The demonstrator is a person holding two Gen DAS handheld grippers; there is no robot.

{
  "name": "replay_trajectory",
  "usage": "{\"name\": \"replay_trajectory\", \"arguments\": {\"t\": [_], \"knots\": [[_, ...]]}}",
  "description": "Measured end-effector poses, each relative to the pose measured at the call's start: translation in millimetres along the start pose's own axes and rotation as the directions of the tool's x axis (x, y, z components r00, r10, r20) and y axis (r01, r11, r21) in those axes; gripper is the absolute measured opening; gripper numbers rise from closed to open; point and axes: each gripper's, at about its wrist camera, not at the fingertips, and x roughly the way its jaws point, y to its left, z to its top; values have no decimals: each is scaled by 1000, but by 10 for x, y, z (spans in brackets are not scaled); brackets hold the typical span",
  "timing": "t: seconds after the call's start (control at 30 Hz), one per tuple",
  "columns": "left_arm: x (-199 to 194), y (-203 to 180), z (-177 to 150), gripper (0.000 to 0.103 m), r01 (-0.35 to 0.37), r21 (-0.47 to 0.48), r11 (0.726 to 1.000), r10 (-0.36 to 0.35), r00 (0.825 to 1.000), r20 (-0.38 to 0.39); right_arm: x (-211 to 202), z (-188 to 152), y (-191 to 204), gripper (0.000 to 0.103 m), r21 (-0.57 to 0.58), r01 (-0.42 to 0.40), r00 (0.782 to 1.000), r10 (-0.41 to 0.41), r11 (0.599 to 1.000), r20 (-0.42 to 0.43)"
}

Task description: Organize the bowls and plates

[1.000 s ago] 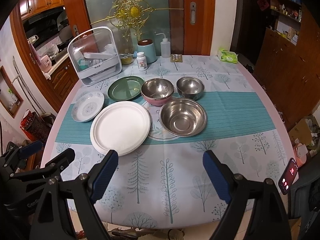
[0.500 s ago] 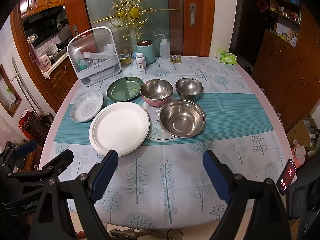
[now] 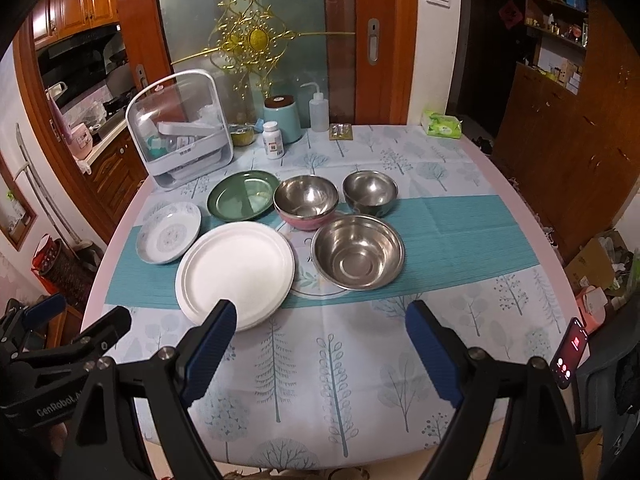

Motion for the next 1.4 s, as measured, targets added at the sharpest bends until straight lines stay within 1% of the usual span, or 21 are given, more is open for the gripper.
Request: {"name": "replay_trajectory", "arguments": {"t": [0.1,0.23,0.33,0.43,0.57,0.67,0.7,0.77,0.83,0.87,0.9,0.97,1.0,1.1,1.17,1.27,1.4], "knots": [[-32,124,52,102,9,-18,1000,-9,1000,18,-5,37,19,87,17,-2,1000,2,1000,3],[-65,344,154,102,2,-45,999,1,998,57,-18,83,60,87,22,19,1000,-19,1000,15],[-20,531,229,102,10,-61,998,-6,997,75,33,101,82,87,29,30,999,-30,999,12],[148,701,310,102,42,-70,997,-38,998,52,136,116,83,87,45,20,1000,-20,999,-3],[512,905,336,102,65,-81,995,-65,998,8,392,121,86,86,61,-24,999,26,998,-40],[829,961,323,100,57,-64,996,-61,997,-50,619,108,112,78,62,-59,994,64,996,-89],[984,979,315,98,76,-56,996,-80,993,-84,727,92,121,77,62,-78,990,85,995,-111],[1240,996,294,92,109,-57,992,-116,982,-147,921,67,138,76,64,-98,982,107,993,-155],[1468,1013,261,74,136,-83,987,-150,968,-201,1165,29,162,76,52,-127,971,135,991,-197],[1645,1035,242,70,153,-112,982,-176,955,-240,1248,20,173,75,48,-134,967,142,990,-210],[1776,1056,220,65,156,-136,978,-188,944,-273,1379,2,192,74,43,-151,961,157,988,-229],[1981,1087,181,64,143,-172,975,-192,929,-315,1636,-23,219,71,40,-179,947,183,983,-265],[2104,1096,165,64,136,-188,973,-193,925,-327,1743,-26,225,70,43,-186,940,191,982,-282],[2318,1078,147,64,127,-181,975,-183,923,-338,2108,-35,225,67,68,-210,916,220,975,-337],[2456,1056,152,64,106,-176,979,-164,920,-356,2330,-38,221,65,77,-216,900,229,973,-371],[2698,1047,191,64,96,-182,979,-161,909,-386,2572,-35,222,62,77,-221,885,233,972,-403],[2915,1027,238,63,97,-177,979,-161,903,-399,2782,-36,223,60,80,-228,870,240,970,-431]]}}
